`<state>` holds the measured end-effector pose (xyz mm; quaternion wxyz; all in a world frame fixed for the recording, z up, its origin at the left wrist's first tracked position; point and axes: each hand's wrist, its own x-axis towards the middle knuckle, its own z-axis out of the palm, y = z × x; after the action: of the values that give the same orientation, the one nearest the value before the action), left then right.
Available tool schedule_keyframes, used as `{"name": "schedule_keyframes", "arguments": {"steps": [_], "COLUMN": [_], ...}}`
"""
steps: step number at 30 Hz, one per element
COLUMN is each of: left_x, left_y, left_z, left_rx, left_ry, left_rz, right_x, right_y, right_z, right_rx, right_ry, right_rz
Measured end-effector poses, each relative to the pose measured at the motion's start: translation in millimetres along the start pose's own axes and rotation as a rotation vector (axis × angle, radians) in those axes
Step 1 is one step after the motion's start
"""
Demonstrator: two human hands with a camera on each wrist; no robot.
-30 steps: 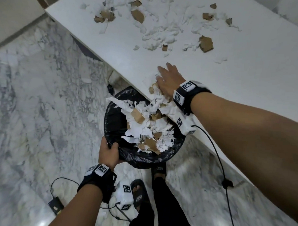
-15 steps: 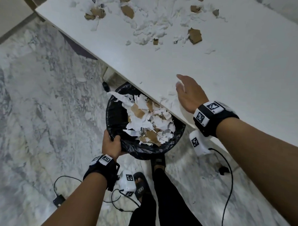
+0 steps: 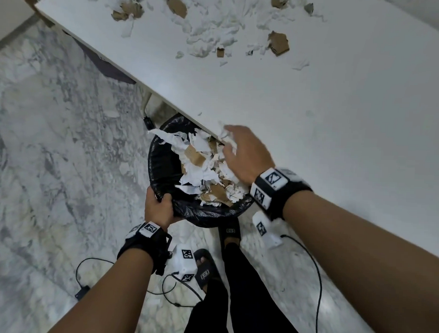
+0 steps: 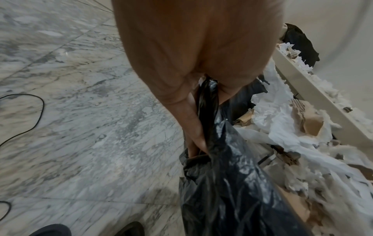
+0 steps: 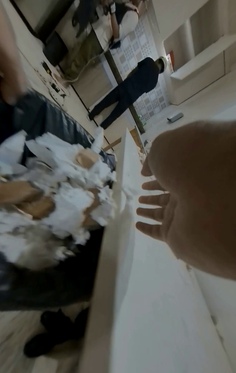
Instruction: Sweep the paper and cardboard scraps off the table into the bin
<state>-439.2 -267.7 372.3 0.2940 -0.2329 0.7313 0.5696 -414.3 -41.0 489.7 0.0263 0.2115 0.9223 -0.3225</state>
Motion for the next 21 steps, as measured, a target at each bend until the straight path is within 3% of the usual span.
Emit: {"name": "schedule_keyframes", "arguments": {"steps": [3,7,9,13,15,17,21], "left_x": [3,7,9,11,14,15,13], "left_y": [2,2,3,7,10,11,11], "left_z": [-5,-8,-9,-11,-12,-16,-21], "left_rx": [-0.004,-0.016,-0.027,-0.032,-0.047,-0.029,-0.016], "left_ry": [0.01,0.026,0.031,0.04,0.051,0.065,0.083], "left_rz": [-0.001,-0.008,-0.009,-0.011,-0.012,-0.009,-0.001], "right_x": [39,62,49,17,25,50,88], "right_y": [10,7,-2,-12,-10,-12,-23], "right_z": [-13,-1,12,31,31,29,26], "right_rx": [-0.076,-0.187,-0.184,-0.046,-0.063,-0.114,-0.206], "right_ry": [0.055,-0.231,-0.268,-0.236,-0.204,-0.157,-0.314], "right_rz": [0.089,0.068,0.033,-0.206,-0.288,-0.264,-0.123]}}
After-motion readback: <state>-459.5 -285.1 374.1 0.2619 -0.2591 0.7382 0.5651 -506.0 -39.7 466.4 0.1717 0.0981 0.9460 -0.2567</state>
